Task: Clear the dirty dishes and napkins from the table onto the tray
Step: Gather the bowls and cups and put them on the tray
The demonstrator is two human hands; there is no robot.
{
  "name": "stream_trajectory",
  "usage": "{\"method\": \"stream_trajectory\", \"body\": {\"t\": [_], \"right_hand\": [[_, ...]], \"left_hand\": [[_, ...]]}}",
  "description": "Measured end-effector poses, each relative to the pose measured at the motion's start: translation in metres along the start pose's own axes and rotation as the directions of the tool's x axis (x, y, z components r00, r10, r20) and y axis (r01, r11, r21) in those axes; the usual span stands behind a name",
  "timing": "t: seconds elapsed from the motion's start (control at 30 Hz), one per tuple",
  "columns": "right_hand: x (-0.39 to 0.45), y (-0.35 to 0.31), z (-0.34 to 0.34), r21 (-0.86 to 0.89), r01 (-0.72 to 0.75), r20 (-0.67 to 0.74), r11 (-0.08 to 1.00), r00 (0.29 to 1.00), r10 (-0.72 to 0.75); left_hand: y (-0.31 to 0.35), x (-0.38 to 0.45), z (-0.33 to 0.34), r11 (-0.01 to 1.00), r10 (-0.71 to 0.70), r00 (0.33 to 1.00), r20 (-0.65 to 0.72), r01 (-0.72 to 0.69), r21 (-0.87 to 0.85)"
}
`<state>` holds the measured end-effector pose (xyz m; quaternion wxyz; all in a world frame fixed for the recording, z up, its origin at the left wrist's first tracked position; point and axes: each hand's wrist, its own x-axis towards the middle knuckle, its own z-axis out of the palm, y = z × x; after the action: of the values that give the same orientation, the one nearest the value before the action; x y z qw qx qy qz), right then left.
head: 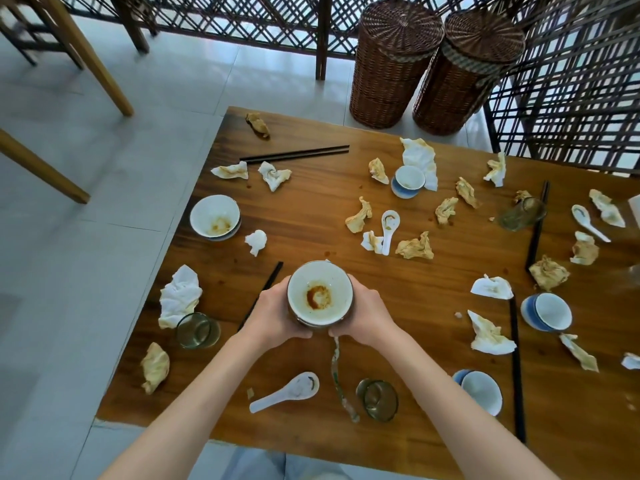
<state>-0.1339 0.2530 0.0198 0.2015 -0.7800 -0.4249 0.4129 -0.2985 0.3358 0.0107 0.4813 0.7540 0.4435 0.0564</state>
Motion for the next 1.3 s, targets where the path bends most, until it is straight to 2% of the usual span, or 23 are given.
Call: {"method": "stream_trajectory", "body": {"t": [0.3,0.53,0.67,0.93,1.3], "right_hand": [[0.043,-0.086,-0.031,-0.039,0.119,-0.018,0.992,0.993,-0.12],[0.085,-0.147,-0.003,0.001,0.12,-0.033,0.993,0.992,-0.12],[0.106,-0.166,0.015,0.005,0.083,-0.026,0.997,0.996,-0.083],[0.142,-0.186,0.043,-0.045,0.033,-0.069,0.998,0.997,-0.036],[0.155,-0.182,0.064,-0.027,0.004,-0.033,1.0,0.999,-0.005]], "left_hand": [[0.027,0.031,-0.093,0.994,0.061,0.996,-0.072,-0.054,0.097],[-0.002,0.058,-0.161,0.988,0.059,0.992,-0.116,-0.041,0.146],[-0.021,0.073,-0.184,0.982,0.078,0.993,-0.092,-0.06,0.181],[-0.055,0.108,-0.209,0.98,0.064,0.996,-0.067,-0.05,0.191],[-0.088,0.115,-0.209,0.99,0.038,0.998,-0.049,-0.031,0.14]]}}
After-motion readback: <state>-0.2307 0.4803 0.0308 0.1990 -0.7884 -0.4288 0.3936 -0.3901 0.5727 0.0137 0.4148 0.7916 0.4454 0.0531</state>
